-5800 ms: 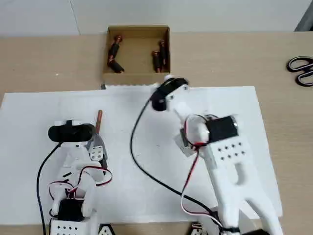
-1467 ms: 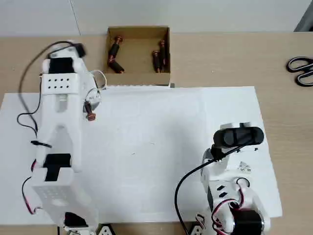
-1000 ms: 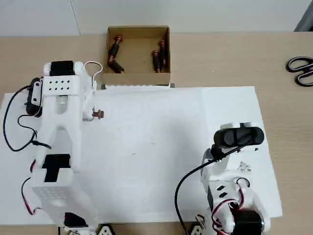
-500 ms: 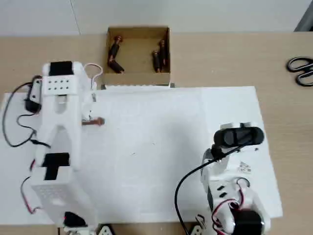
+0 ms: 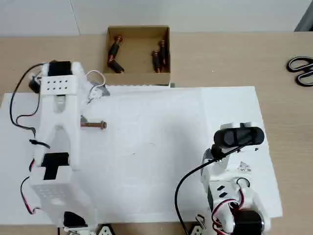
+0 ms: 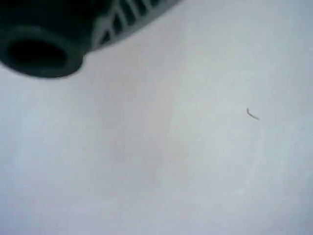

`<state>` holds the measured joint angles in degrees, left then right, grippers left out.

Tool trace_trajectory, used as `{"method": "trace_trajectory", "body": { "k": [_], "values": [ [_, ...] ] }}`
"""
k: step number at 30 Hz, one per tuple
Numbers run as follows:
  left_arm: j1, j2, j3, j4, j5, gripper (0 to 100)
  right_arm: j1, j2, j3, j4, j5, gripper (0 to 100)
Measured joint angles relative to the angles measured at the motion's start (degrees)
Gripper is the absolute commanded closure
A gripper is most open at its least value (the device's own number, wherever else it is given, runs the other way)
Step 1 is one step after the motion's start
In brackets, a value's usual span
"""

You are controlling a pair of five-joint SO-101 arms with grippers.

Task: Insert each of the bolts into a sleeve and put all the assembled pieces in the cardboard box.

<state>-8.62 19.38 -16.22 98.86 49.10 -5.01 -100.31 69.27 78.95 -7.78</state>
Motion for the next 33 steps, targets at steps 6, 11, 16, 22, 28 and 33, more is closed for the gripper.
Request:
{"method": "trace_trajectory", "body": {
  "k": [6, 11, 16, 22, 28, 33],
  "values": [
    [-0.8, 0.0, 0.0, 0.0, -21.5, 64, 0.0, 0.0, 0.0, 0.0, 0.0, 99.5],
    [-1.0, 0.0, 0.7, 0.4, -39.2, 71, 0.0, 0.0, 0.0, 0.0, 0.0, 99.5],
    [-1.3, 0.0, 1.5, 0.4, -51.7, 71, 0.0, 0.0, 0.0, 0.0, 0.0, 99.5],
    [-1.1, 0.0, 1.5, -0.5, -59.9, 71, 0.0, 0.0, 0.0, 0.0, 0.0, 99.5],
    [-1.2, 0.0, 1.5, -6.1, -71.4, 71, 0.0, 0.0, 0.0, 0.0, 0.0, 99.5],
    [-1.2, 0.0, 1.5, -6.0, -89.5, 71, 0.0, 0.0, 0.0, 0.0, 0.0, 99.5]
  ]
}}
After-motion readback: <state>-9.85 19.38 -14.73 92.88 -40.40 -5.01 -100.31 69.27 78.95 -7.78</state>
